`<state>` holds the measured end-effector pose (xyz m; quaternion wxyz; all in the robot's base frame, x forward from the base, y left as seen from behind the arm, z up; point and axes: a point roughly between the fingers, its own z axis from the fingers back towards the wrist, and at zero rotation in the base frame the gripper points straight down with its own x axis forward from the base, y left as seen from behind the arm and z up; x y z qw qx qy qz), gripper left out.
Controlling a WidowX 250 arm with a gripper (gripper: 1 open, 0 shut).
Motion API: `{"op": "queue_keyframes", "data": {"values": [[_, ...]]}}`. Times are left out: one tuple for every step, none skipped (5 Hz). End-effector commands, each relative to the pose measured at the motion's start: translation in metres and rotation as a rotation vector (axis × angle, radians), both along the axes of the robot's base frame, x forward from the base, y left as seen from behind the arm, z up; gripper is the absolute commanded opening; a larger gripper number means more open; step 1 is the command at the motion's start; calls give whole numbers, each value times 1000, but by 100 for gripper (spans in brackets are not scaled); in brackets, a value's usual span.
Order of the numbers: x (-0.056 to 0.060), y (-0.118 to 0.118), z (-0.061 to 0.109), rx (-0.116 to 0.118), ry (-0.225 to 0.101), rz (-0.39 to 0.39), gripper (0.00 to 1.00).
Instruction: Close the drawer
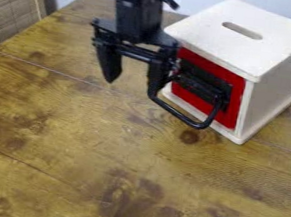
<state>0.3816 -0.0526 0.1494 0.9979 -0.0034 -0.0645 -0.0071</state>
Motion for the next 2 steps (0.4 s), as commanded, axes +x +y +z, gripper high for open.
{"op": "queue_keyframes", "data": {"values": [[-13,14,15,-1,-49,15,100],[-6,24,26,-2,-79,36,100]]}}
